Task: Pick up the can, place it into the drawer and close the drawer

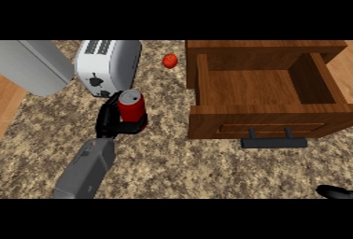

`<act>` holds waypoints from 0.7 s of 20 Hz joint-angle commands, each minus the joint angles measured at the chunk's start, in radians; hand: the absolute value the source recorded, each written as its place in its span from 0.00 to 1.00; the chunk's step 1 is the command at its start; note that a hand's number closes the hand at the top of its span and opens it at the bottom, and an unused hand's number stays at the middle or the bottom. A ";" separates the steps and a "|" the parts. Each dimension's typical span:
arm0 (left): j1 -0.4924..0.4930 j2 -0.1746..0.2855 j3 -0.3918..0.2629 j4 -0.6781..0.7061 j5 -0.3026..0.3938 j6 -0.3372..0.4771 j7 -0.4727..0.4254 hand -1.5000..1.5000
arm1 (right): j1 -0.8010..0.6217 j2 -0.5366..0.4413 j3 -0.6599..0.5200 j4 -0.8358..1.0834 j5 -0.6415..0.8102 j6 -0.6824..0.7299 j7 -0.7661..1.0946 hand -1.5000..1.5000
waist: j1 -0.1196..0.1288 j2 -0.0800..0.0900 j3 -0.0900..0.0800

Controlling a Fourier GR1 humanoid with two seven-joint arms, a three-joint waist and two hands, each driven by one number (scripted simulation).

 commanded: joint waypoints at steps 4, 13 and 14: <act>-0.047 -0.026 -0.058 -0.120 -0.049 0.023 0.145 1.00 | 0.053 0.003 -0.021 -0.040 -0.006 0.015 -0.002 0.00 | 0.008 -0.005 0.001; -0.145 -0.047 -0.145 -0.461 -0.081 0.132 0.493 1.00 | 0.045 -0.021 -0.057 -0.071 -0.034 0.006 0.053 0.00 | 0.017 -0.012 0.001; -0.272 -0.046 -0.103 -0.338 -0.085 0.142 0.483 1.00 | -0.057 -0.020 0.011 -0.027 0.043 -0.035 0.079 0.00 | 0.009 -0.003 0.000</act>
